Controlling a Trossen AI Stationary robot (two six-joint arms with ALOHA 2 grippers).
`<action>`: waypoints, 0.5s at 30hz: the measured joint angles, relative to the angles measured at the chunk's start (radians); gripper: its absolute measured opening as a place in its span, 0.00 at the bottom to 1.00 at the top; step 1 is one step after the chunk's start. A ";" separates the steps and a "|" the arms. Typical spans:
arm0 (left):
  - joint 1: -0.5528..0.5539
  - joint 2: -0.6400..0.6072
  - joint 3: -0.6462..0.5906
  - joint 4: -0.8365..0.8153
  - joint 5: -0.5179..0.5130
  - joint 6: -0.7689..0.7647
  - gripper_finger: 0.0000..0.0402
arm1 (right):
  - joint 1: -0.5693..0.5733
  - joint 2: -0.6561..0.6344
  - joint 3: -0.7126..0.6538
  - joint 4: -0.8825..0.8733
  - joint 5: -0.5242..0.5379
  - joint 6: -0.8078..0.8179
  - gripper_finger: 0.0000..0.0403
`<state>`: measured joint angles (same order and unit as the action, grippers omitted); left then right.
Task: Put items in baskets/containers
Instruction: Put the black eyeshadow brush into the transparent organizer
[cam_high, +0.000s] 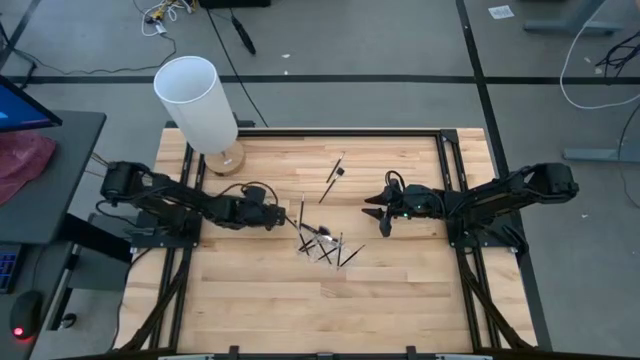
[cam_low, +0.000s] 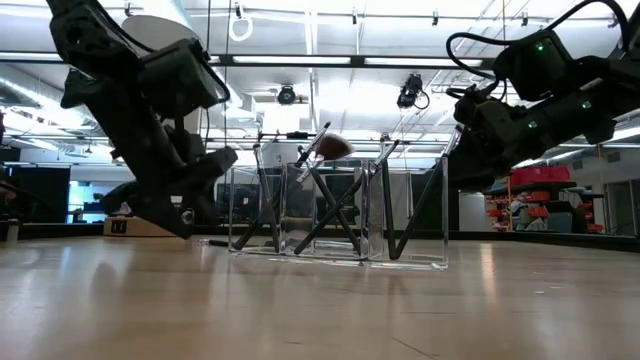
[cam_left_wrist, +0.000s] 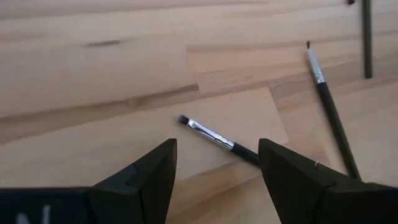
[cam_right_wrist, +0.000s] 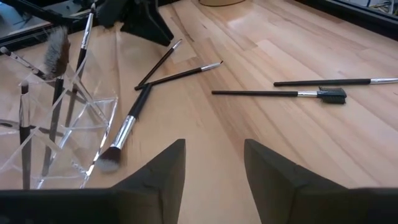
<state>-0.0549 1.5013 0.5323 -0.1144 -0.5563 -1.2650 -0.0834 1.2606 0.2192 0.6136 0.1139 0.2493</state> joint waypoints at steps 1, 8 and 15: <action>-0.009 0.020 0.008 0.000 -0.018 -0.015 0.57 | 0.000 0.000 0.000 0.000 0.001 0.000 0.41; -0.062 0.148 0.074 -0.006 -0.132 -0.090 0.54 | 0.000 0.000 0.000 0.000 0.002 0.000 0.41; -0.067 0.195 0.082 -0.044 -0.128 -0.089 0.46 | 0.000 0.000 0.000 0.004 0.002 -0.001 0.41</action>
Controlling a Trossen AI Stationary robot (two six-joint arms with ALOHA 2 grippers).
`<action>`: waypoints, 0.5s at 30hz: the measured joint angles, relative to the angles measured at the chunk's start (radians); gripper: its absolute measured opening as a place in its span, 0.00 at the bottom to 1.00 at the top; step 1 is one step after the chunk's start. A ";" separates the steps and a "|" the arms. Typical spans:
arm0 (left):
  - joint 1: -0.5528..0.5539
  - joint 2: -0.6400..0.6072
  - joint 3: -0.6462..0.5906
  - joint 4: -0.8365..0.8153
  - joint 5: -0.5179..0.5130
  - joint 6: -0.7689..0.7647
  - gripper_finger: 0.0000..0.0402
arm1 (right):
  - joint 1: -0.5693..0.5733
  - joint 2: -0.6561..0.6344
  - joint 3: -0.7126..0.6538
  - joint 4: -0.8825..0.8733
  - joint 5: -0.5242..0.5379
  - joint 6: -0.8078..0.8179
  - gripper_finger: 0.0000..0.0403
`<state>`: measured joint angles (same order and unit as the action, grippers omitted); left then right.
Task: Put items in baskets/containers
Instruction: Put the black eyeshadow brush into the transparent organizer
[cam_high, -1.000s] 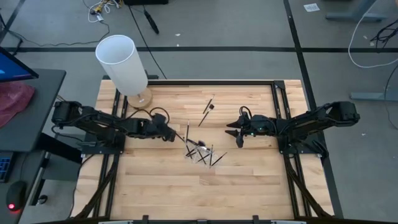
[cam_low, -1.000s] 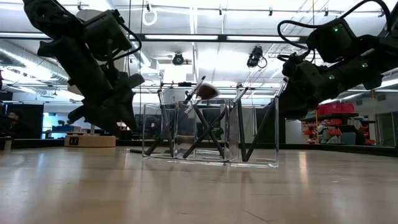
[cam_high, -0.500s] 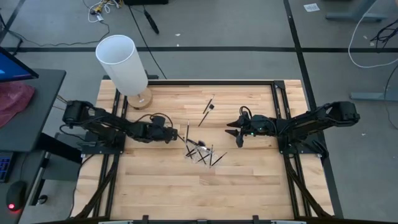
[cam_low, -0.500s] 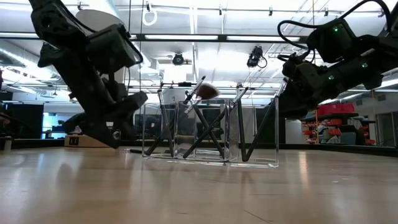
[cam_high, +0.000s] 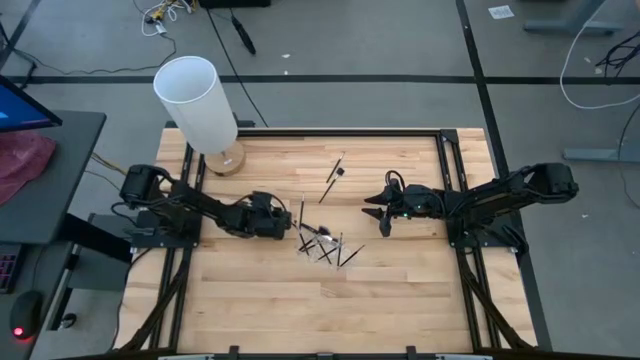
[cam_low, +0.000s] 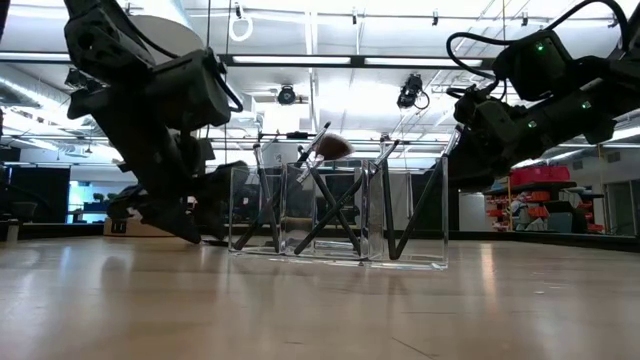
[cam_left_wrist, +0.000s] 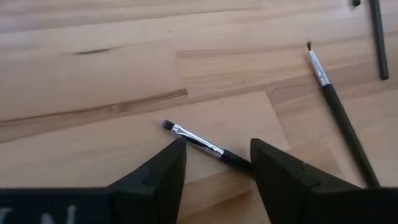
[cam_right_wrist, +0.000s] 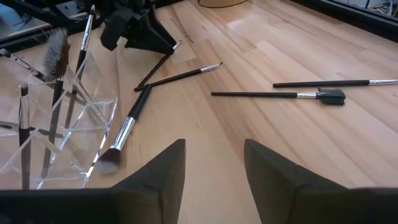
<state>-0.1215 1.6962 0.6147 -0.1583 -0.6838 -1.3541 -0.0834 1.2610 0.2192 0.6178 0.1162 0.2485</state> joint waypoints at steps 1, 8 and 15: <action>0.000 0.000 0.000 -0.015 0.000 0.000 0.43 | 0.000 0.000 0.000 0.000 0.000 0.000 0.41; 0.034 -0.004 0.000 -0.071 0.032 0.061 0.22 | 0.000 0.000 0.000 0.001 0.000 0.000 0.41; 0.083 -0.044 -0.003 -0.074 0.116 0.223 0.04 | 0.000 0.000 0.000 0.002 0.000 0.002 0.41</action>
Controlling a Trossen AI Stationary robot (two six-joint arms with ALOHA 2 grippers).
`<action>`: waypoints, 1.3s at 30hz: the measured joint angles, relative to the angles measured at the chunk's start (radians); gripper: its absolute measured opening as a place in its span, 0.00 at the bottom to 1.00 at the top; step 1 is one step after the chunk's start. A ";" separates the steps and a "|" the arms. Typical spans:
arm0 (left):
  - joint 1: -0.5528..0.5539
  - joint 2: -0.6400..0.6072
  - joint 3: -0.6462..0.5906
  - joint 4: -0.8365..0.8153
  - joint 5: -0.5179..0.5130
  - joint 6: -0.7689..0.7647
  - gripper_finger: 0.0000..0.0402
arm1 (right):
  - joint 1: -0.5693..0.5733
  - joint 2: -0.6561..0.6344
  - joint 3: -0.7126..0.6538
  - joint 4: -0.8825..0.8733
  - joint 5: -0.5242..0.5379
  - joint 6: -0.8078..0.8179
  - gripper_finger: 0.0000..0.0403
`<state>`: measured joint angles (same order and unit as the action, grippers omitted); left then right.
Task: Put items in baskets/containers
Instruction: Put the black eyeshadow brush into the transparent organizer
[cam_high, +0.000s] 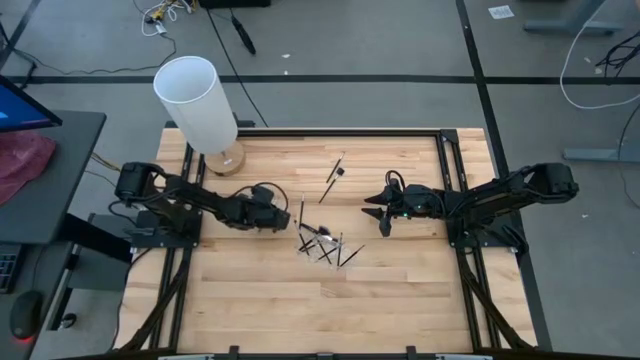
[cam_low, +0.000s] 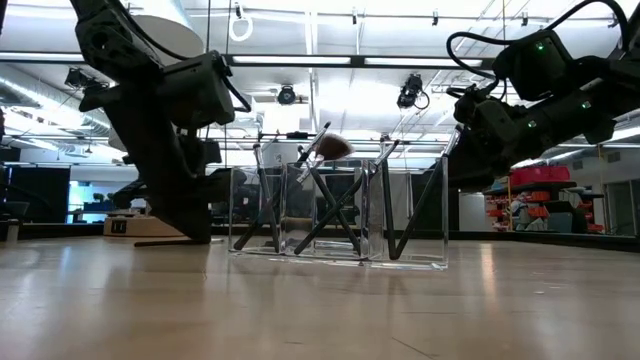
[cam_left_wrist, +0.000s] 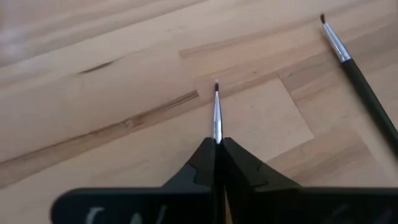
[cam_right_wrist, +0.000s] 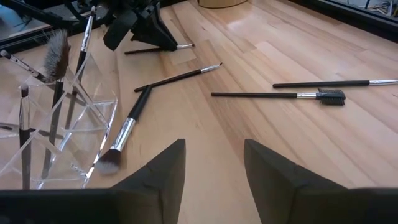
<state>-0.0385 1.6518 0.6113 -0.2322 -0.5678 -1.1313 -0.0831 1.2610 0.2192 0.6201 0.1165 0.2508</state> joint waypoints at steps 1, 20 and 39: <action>0.004 -0.001 0.000 0.001 0.007 0.021 0.03 | 0.000 0.000 0.000 0.001 0.000 0.000 0.41; -0.014 -0.012 -0.050 0.137 -0.012 0.202 0.02 | -0.001 0.000 0.000 0.005 0.008 -0.005 0.41; -0.068 -0.026 -0.119 0.215 -0.173 0.184 0.50 | -0.001 0.000 0.000 0.008 0.008 -0.001 0.41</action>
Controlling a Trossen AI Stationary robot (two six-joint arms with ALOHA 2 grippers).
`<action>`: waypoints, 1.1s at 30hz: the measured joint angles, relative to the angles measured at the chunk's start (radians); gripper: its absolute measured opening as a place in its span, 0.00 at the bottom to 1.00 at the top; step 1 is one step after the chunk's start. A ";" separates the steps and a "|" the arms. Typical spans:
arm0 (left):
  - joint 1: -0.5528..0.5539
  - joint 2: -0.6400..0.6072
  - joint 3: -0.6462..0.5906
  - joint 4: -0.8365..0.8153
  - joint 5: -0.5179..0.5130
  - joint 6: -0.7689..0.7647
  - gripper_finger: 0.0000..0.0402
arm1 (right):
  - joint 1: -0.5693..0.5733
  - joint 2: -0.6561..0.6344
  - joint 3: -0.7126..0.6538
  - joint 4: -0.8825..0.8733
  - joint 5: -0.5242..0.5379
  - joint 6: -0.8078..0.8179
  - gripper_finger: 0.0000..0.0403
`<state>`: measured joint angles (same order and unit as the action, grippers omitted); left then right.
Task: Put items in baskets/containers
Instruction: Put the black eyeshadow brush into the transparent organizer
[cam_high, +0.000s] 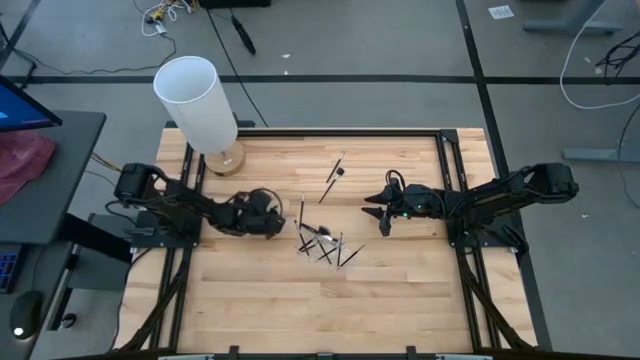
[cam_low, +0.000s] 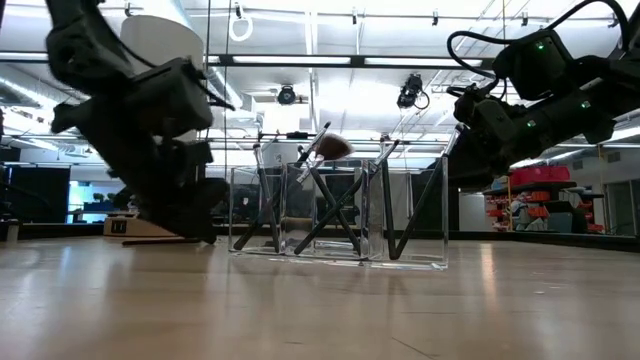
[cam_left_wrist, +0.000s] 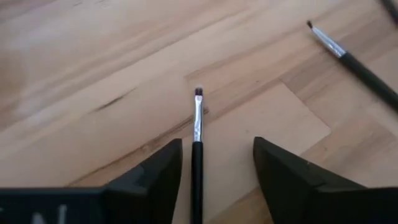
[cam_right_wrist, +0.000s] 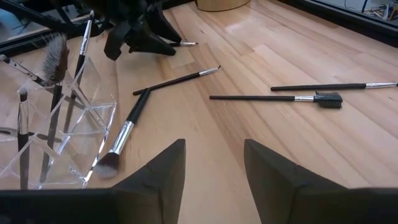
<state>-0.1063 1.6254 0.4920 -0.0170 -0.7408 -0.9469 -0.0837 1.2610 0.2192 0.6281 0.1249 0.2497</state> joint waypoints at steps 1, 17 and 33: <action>-0.003 -0.001 -0.030 0.043 -0.007 -0.025 0.51 | 0.000 0.000 0.000 0.001 0.000 0.000 0.41; -0.062 0.038 -0.294 0.502 -0.089 0.059 0.31 | 0.000 0.000 0.000 0.051 0.053 0.000 0.41; -0.098 0.076 -0.303 0.627 -0.109 0.051 0.03 | 0.000 0.000 0.000 0.067 0.013 0.001 0.41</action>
<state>-0.2039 1.7019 0.1886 0.6102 -0.8496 -0.8963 -0.0834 1.2610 0.2192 0.6949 0.1378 0.2512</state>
